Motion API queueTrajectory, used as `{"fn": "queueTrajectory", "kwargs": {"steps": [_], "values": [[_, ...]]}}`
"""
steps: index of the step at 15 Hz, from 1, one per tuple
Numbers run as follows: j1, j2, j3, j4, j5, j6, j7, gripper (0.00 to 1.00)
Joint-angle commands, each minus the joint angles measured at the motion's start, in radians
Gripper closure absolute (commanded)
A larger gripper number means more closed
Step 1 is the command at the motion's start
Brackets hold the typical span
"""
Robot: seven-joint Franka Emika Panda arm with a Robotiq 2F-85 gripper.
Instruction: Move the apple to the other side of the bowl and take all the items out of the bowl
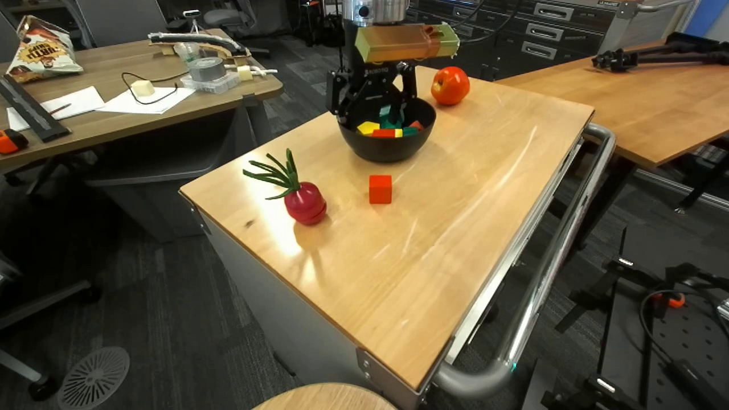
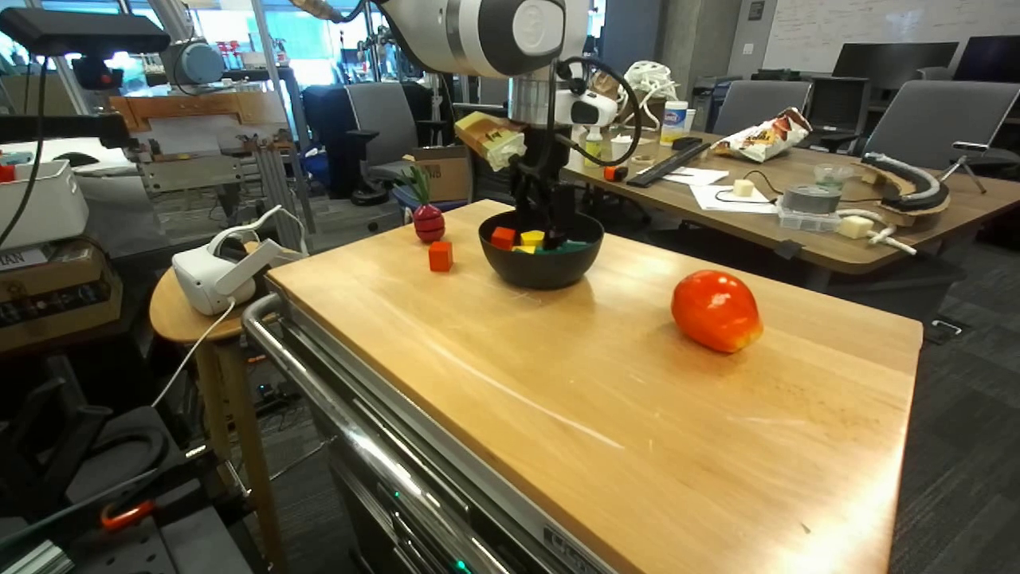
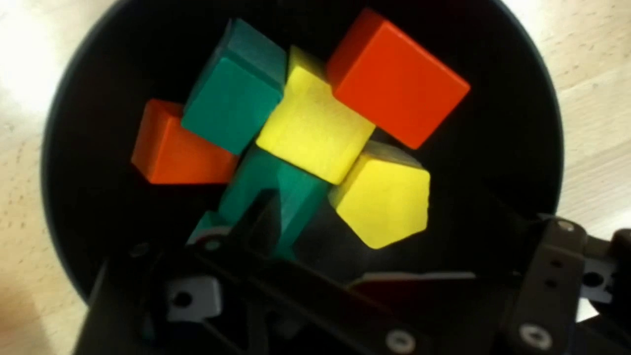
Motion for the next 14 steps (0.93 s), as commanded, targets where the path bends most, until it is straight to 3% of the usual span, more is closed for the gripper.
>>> {"fn": "queueTrajectory", "kwargs": {"steps": [1,2,4,5,8,14], "values": [[0.003,0.034,-0.001,0.017,0.002,0.001,-0.009,0.11],[0.003,0.039,-0.002,0.018,0.001,0.001,-0.008,0.15],[0.004,0.046,-0.005,0.019,-0.001,0.0,-0.008,0.35],[0.005,0.046,-0.006,0.02,-0.005,0.001,-0.008,0.5],[0.018,0.038,-0.015,0.021,-0.039,0.007,-0.003,0.73],[0.027,-0.029,-0.03,0.018,-0.134,0.011,-0.016,0.75]]}}
